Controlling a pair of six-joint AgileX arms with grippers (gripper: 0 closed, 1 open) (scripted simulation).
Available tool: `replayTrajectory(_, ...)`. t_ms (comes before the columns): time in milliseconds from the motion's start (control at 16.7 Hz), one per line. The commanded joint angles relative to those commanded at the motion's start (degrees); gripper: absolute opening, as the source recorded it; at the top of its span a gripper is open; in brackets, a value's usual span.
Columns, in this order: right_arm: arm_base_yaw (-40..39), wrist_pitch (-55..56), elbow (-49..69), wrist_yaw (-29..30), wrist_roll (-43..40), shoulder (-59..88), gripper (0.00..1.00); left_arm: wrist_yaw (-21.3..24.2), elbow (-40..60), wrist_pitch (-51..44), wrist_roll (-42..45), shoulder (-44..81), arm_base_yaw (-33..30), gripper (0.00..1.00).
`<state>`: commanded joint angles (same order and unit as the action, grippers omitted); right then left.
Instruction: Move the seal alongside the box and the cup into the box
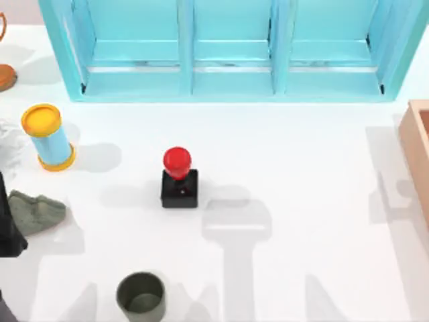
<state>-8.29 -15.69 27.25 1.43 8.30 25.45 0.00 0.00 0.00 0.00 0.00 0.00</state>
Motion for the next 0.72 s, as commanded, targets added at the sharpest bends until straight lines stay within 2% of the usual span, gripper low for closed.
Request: replayTrajectory(720,-21.4,-40.9,71.6,3.9,21.7,66.9,1.0,0.0,0.0,0.0,0.0,0.0,0.0,1.0)
